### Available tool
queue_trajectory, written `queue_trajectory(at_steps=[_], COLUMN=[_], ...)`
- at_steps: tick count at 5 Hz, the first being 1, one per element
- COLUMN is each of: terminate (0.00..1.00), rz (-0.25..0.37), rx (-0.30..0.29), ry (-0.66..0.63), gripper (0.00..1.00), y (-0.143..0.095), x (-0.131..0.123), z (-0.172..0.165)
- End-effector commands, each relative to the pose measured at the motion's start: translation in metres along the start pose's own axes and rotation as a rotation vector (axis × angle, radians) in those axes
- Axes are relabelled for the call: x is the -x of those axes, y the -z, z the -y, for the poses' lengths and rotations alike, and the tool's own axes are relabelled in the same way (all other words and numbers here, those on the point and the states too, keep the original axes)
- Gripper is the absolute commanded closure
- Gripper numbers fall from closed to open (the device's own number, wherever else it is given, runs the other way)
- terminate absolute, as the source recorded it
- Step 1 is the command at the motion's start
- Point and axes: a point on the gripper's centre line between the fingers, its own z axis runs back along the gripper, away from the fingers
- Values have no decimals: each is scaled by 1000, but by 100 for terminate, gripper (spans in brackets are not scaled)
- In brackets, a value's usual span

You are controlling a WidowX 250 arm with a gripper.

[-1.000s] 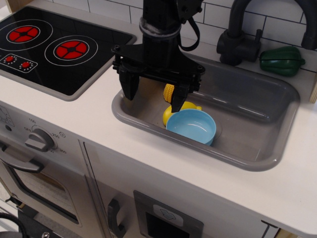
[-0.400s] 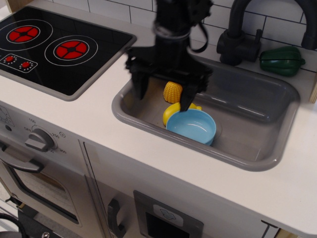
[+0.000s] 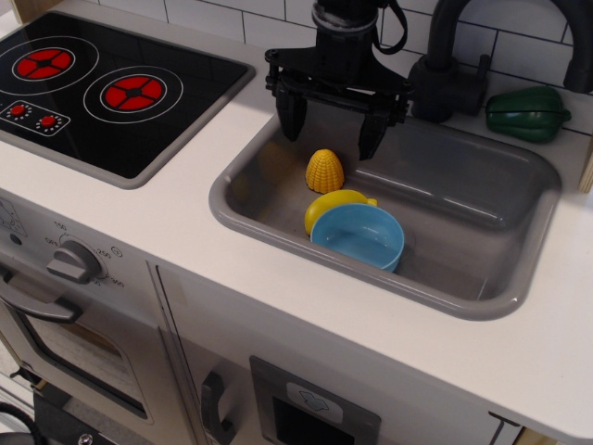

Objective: Put corn in bowl sink

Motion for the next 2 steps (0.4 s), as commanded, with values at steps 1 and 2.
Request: queue_trajectory(at_steps=[1,2], terminate=[0,0], rz=[86,105], rx=[37,19], ry=[12,-1], gripper=[0,0], y=[5,16], x=[-49,-66], z=[-5,-5])
